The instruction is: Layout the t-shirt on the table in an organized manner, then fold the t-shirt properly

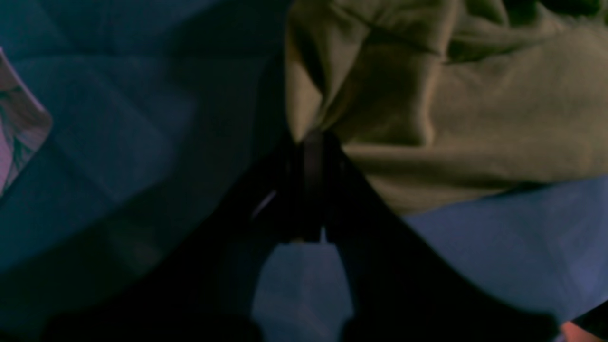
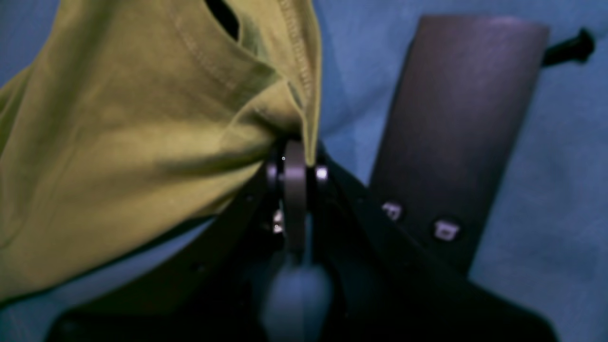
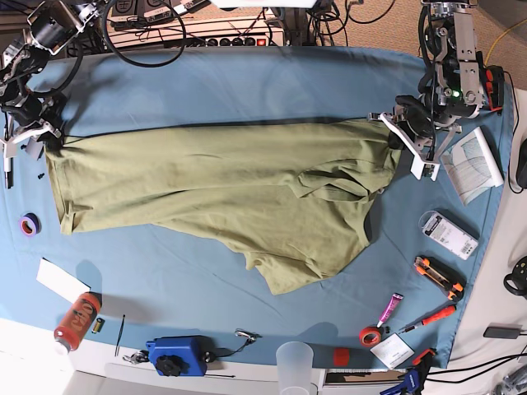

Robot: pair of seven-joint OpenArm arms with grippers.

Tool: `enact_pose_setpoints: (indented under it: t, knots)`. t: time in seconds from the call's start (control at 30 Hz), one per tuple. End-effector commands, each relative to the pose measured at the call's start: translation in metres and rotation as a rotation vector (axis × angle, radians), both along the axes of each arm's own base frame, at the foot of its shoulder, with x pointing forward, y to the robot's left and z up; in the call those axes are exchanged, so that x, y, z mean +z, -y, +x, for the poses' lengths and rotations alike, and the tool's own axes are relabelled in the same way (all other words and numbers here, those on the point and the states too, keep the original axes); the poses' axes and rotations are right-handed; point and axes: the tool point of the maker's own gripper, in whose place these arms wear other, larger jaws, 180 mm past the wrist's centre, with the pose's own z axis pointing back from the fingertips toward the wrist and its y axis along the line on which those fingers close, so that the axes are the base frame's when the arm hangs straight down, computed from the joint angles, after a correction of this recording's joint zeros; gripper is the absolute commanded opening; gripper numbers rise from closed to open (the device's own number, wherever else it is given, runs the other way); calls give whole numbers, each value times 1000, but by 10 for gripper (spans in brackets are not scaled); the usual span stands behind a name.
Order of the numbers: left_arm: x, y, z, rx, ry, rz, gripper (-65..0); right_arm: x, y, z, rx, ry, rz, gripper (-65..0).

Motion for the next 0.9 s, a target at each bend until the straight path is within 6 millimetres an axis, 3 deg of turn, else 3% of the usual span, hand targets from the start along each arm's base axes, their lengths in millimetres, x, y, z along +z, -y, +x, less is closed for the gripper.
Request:
enact_pose_setpoints:
  t: [0.0,0.07,0.13,0.27,0.43,0.57,0.7,0.87]
  knots:
    - [6,-8,4,7,19,28,-560,14,11,2,0,7,-29,-640]
    - [6,-8,3,6,14,30,-441,13,6,1,15,-5,0,-540]
    - [3,-9,0,2,-10,35,-384,12,1,-1,31,-19,28,-458]
    - [2,-7,-9,-14,-66,44,-382,22,-7,-7,91,-43,97,-449]
    - [21,-4,-2,-29,-8,61,-382,71,19,5,65,122,91,-449]
    - [51,-13,25,-8,191,134,-383,98,39,3,20,207,76,-449]
    - [91,-10,60,4,417,122,-384,102,43,2,11,215,69,-449]
    - [105,8,97,-76,452,118,-405,103,38,11,29,219,71,-449]
